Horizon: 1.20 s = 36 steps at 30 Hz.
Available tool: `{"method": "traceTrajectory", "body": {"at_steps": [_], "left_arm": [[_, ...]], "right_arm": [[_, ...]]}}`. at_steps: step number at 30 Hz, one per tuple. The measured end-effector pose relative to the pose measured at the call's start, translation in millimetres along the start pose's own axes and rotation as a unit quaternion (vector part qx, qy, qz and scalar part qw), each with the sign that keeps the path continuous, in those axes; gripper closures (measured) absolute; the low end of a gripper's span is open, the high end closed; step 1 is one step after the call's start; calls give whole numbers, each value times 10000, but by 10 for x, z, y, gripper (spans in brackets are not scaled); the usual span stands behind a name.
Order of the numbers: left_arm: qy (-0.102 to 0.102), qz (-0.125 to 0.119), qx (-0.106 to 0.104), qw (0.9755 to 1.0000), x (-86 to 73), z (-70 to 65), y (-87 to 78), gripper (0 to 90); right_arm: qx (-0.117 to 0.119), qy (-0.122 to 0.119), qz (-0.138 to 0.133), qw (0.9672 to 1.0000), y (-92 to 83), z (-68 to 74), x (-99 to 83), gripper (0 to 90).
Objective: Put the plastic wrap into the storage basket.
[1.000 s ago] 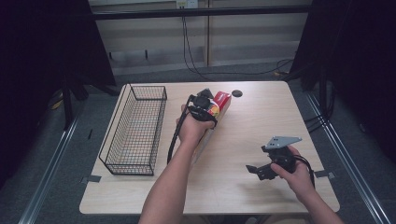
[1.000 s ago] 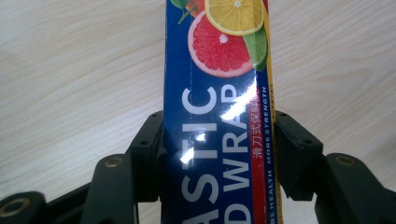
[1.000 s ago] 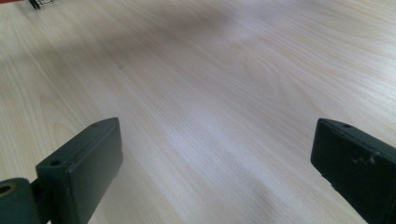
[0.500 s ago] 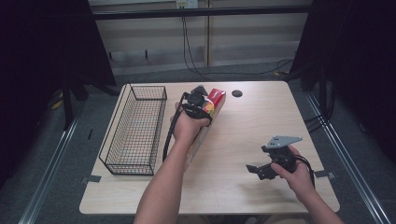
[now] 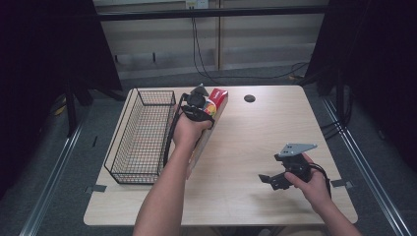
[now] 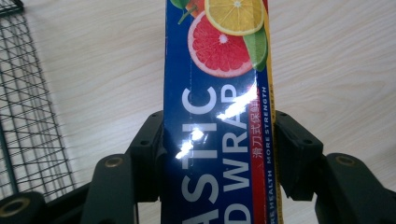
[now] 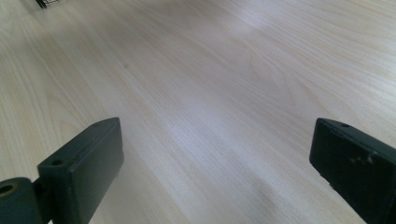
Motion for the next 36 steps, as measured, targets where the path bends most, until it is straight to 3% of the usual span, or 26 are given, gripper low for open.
{"method": "traceTrajectory", "body": {"at_steps": [5, 9, 12, 15, 16, 36], "left_arm": [[19, -40, 28, 10000, -1, 49, -44, 441], [-175, -52, 86, 9998, -11, 89, -90, 441], [-154, 4, 127, 9998, -18, 134, -134, 441], [-262, -14, 160, 9995, -26, 159, -160, 441], [-188, -11, 168, 9997, -25, 185, -172, 441], [-494, -80, 251, 9984, -68, 358, -324, 441]], "right_arm": [[-10, -12, 15, 10000, 2, 4, 2, 27], [-24, -25, 17, 10000, 2, 7, 1, 29], [-9, -39, 10, 10000, 4, 6, 1, 29], [2, -27, 7, 10000, 7, 8, 2, 29], [7, -30, 10, 10000, 7, 9, 2, 30], [15, -77, 35, 10000, 23, 25, 2, 31]]}}
Point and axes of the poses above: each handheld gripper's, and its own axes: y roughly forward along the jaws, x roughly out of its top, z roughly to its left, the point moved 3 cm from there along y, roughly forward along the jaws, and after that the axes turned 1 degree about y, right-handed, at the moved point
